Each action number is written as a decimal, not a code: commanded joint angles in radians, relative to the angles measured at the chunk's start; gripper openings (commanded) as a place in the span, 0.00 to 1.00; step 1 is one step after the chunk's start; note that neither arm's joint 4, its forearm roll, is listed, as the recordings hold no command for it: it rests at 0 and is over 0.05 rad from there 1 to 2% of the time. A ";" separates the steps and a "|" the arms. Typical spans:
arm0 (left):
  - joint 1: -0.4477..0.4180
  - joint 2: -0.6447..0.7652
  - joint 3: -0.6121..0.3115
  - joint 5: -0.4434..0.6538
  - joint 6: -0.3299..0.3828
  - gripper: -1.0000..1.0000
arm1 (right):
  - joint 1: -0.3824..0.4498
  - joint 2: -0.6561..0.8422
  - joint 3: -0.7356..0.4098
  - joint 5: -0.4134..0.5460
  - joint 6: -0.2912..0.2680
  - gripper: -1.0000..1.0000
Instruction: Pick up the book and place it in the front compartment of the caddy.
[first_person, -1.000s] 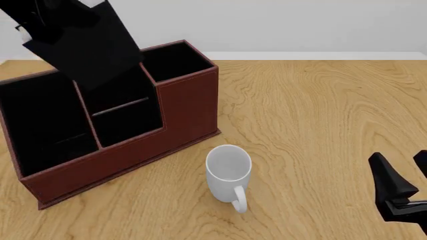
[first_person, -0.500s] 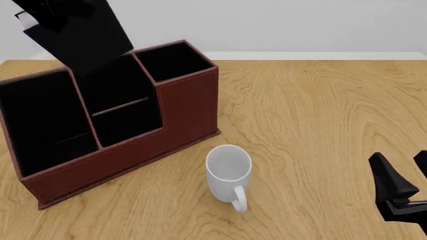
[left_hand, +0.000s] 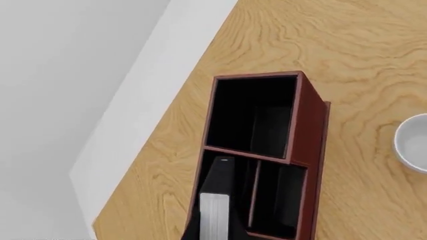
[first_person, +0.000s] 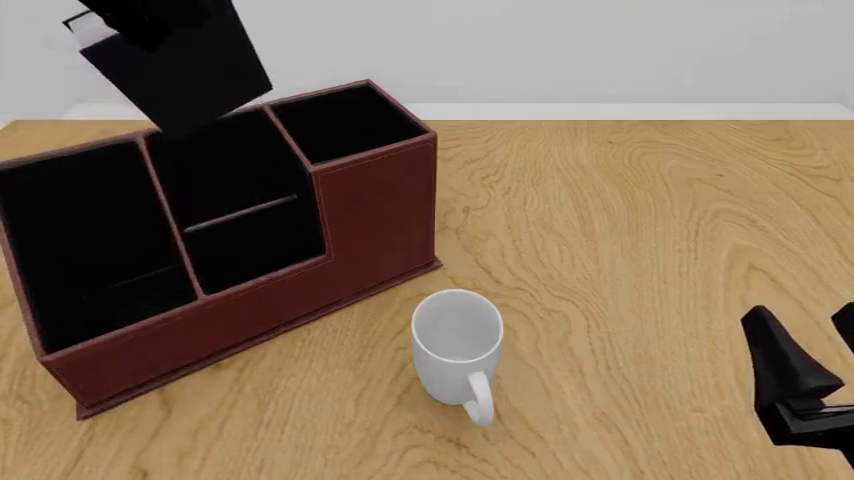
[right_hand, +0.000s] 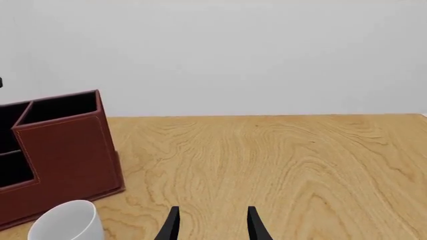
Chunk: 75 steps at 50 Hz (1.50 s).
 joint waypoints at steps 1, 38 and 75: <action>0.017 0.051 -0.003 -0.035 0.022 0.00 | -0.002 -0.003 0.000 0.002 0.003 1.00; 0.085 0.076 0.065 -0.083 0.065 0.00 | 0.008 0.028 0.000 -0.021 0.003 1.00; 0.096 0.155 0.067 -0.121 0.066 0.00 | 0.005 0.066 0.000 -0.052 0.012 1.00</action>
